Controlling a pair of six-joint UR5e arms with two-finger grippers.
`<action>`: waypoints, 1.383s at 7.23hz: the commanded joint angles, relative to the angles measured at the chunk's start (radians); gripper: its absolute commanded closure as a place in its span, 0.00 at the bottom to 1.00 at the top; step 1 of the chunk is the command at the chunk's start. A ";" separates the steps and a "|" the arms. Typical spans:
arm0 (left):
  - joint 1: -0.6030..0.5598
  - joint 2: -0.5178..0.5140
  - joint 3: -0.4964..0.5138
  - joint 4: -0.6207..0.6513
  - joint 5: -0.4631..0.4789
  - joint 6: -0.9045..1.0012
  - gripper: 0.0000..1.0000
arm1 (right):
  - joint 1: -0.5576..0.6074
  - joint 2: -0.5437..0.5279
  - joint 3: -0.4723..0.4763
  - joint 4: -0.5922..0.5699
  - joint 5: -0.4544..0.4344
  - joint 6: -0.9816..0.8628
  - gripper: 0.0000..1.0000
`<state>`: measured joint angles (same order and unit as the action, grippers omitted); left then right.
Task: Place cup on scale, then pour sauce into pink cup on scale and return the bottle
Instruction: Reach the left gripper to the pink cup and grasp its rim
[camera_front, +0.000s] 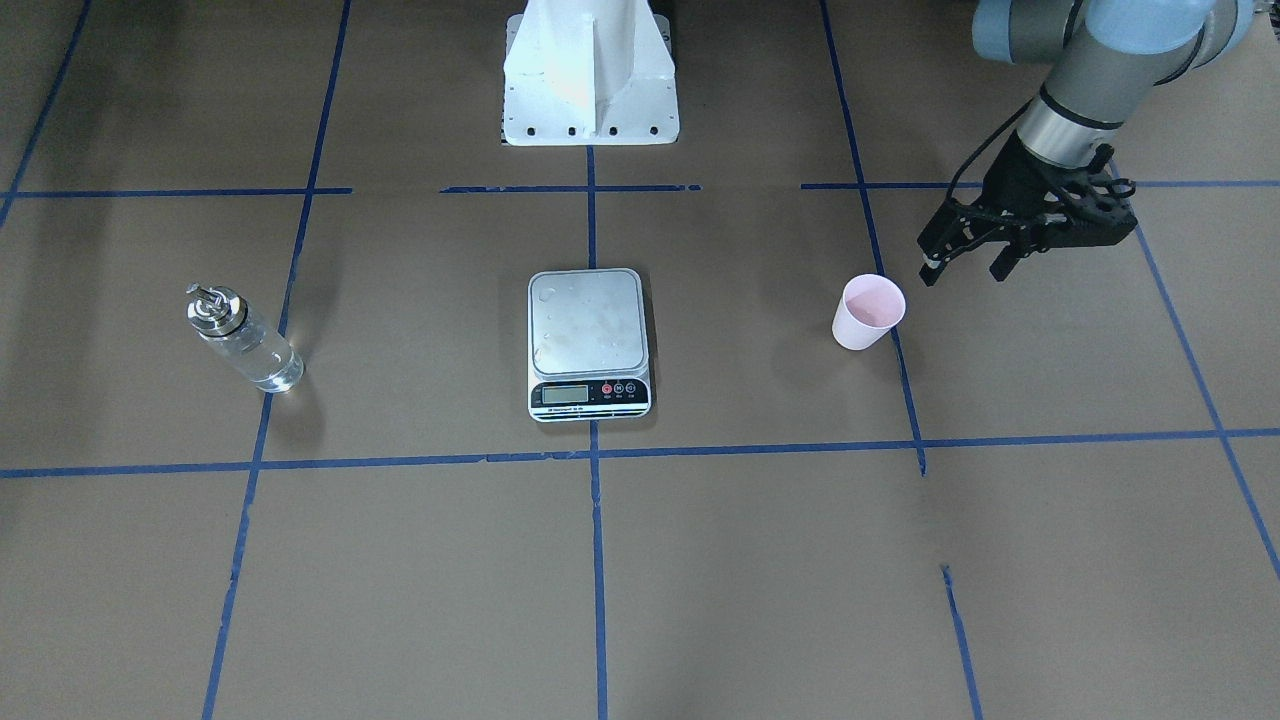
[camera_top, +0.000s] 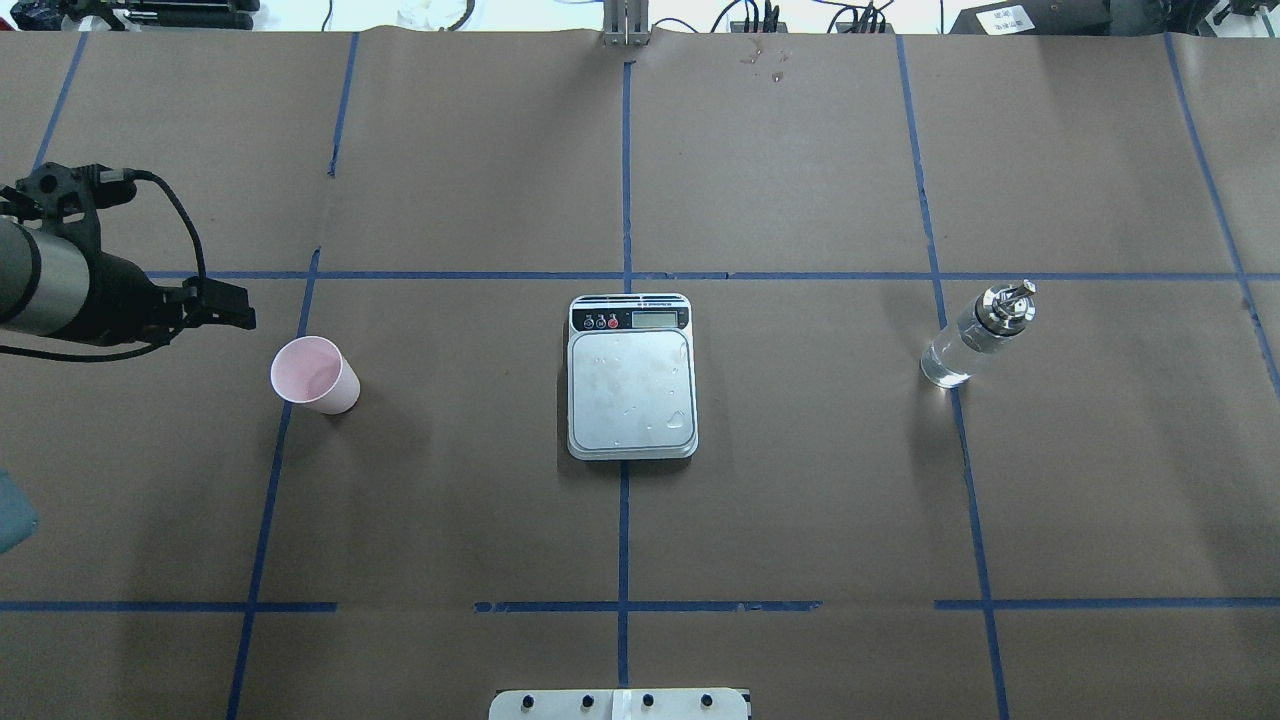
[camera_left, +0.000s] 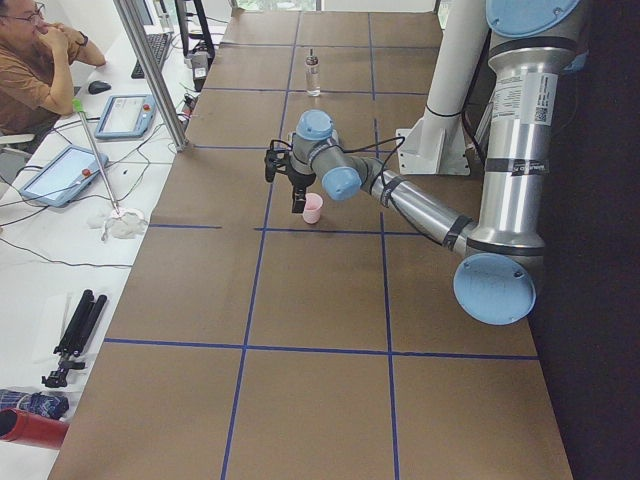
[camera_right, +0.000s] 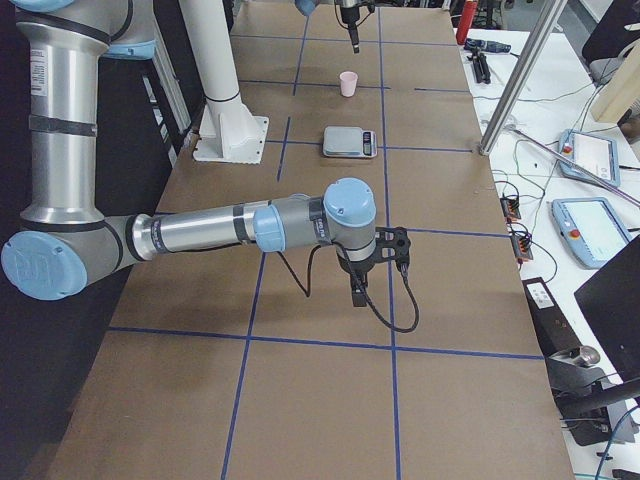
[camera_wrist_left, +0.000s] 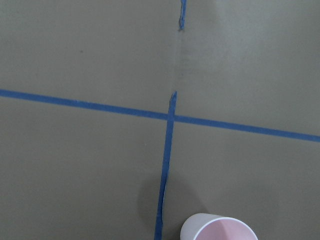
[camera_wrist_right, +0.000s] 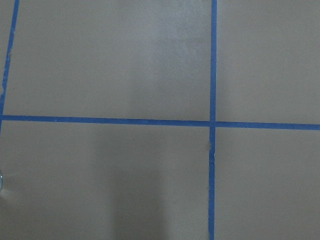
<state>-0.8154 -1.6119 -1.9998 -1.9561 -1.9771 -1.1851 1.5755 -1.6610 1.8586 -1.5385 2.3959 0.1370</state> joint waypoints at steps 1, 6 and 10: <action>0.057 -0.014 0.042 0.002 0.015 -0.010 0.00 | 0.000 0.004 0.001 -0.002 0.014 0.001 0.00; 0.096 -0.077 0.107 0.003 0.012 -0.011 0.00 | 0.000 0.009 -0.001 -0.003 0.045 0.001 0.00; 0.097 -0.089 0.139 0.000 0.011 -0.007 0.05 | 0.000 0.017 -0.001 -0.008 0.048 0.001 0.00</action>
<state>-0.7190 -1.7002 -1.8694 -1.9546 -1.9654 -1.1926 1.5747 -1.6495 1.8576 -1.5428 2.4413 0.1381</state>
